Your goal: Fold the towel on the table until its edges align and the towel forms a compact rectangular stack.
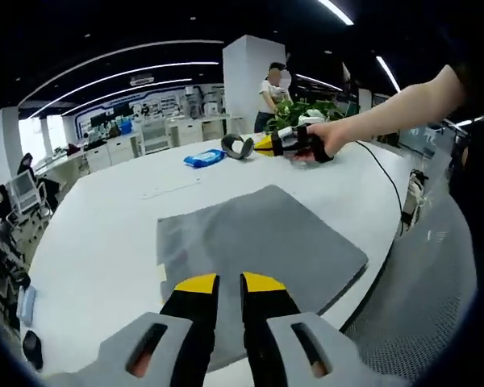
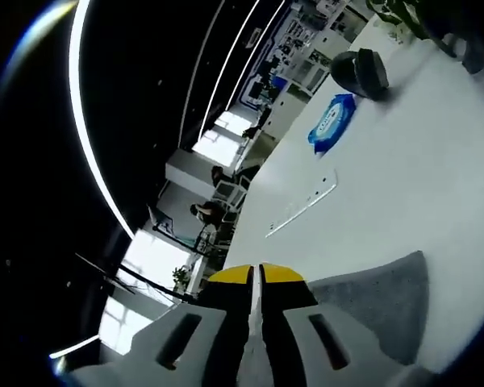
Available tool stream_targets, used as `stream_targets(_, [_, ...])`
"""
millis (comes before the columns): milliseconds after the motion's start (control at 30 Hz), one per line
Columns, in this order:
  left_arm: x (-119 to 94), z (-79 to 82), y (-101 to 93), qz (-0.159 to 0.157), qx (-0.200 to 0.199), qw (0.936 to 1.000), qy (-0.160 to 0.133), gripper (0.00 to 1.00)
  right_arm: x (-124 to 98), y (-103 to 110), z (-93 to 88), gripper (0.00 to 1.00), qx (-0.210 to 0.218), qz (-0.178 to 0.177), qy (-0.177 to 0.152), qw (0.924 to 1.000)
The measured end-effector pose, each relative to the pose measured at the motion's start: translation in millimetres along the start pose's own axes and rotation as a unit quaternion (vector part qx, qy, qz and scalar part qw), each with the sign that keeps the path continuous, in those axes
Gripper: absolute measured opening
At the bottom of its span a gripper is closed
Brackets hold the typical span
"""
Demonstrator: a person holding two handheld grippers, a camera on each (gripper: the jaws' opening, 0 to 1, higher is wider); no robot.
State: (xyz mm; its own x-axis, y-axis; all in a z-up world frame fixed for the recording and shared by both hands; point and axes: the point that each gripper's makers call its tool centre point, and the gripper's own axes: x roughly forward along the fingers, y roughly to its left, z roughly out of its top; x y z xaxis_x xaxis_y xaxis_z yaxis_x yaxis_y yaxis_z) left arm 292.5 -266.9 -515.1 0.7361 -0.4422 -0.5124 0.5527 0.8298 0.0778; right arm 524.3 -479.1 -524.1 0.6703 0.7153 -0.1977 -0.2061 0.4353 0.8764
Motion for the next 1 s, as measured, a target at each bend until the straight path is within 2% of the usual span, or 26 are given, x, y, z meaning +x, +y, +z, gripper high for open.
stream_targets(100, [16.2, 7.3, -11.9, -0.014, -0.014, 0.9998, 0.004, 0.11, -8.4, -10.5, -1.4, 0.01, 0.010, -0.008, -0.003, 0.9999])
stream_targets(167, [28.2, 5.8, -23.2, -0.034, -0.039, 0.9985, 0.021, 0.11, -13.1, -14.7, -2.3, 0.02, 0.010, -0.012, -0.002, 0.9999])
stream_targets(267, [45.1, 5.2, -38.7, -0.061, -0.033, 0.9967, 0.041, 0.11, -17.9, -20.8, -4.5, 0.01, 0.003, -0.017, 0.008, 0.9998])
stream_targets(400, [65.1, 4.3, -66.2, -0.096, 0.000, 0.9934, 0.063, 0.11, -22.0, -31.7, -11.5, 0.02, -0.005, -0.034, 0.026, 0.9991])
stream_targets(500, [78.5, 1.5, -89.8, -0.122, -0.002, 0.9898, 0.075, 0.11, -23.9, -36.9, -17.8, 0.02, -0.007, -0.046, 0.037, 0.9982])
stream_targets(533, [82.7, -1.4, -98.9, -0.133, -0.007, 0.9876, 0.083, 0.11, -23.8, -39.5, -20.9, 0.02, -0.012, -0.050, 0.044, 0.9977])
stream_targets(600, [92.4, -18.2, -113.1, -0.149, -0.018, 0.9801, 0.130, 0.11, -26.5, -52.5, -34.5, 0.01, -0.032, -0.079, 0.084, 0.9928])
stream_targets(633, [97.3, -29.1, -119.3, -0.160, -0.016, 0.9743, 0.158, 0.11, -30.3, -63.5, -46.5, 0.01, -0.051, -0.110, 0.122, 0.9851])
stream_targets(667, [101.1, -33.6, -121.9, -0.164, -0.009, 0.9724, 0.166, 0.11, -33.5, -71.9, -54.3, 0.01, -0.080, -0.131, 0.152, 0.9763])
stream_targets(700, [104.8, -36.0, -124.0, -0.166, -0.003, 0.9717, 0.168, 0.11, -38.7, -81.6, -62.0, 0.00, -0.139, -0.157, 0.191, 0.9588])
stream_targets(733, [108.8, -36.4, -127.8, -0.166, -0.007, 0.9718, 0.167, 0.11, -39.0, -83.7, -62.2, 0.00, -0.164, -0.162, 0.197, 0.9531])
stream_targets(767, [109.8, -36.2, -131.0, -0.171, -0.009, 0.9710, 0.167, 0.11, -38.5, -85.0, -64.4, 0.00, -0.221, -0.164, 0.210, 0.9381])
stream_targets(833, [111.2, -34.7, -140.5, -0.188, -0.006, 0.9690, 0.160, 0.11, -38.7, -84.5, -73.8, 0.00, -0.264, -0.165, 0.237, 0.9202])
stream_targets(867, [112.9, -36.4, -147.5, -0.199, 0.005, 0.9666, 0.161, 0.11, -38.3, -83.2, -78.9, 0.00, -0.268, -0.164, 0.245, 0.9171])
stream_targets(933, [116.7, -43.0, -151.5, -0.197, 0.036, 0.9650, 0.169, 0.11, -32.7, -79.8, -86.0, 0.00, -0.261, -0.154, 0.247, 0.9204])
stream_targets(1000, [118.7, -53.2, -152.7, -0.186, 0.058, 0.9632, 0.185, 0.11, -32.2, -79.7, -95.5, 0.00, -0.265, -0.154, 0.265, 0.9144])
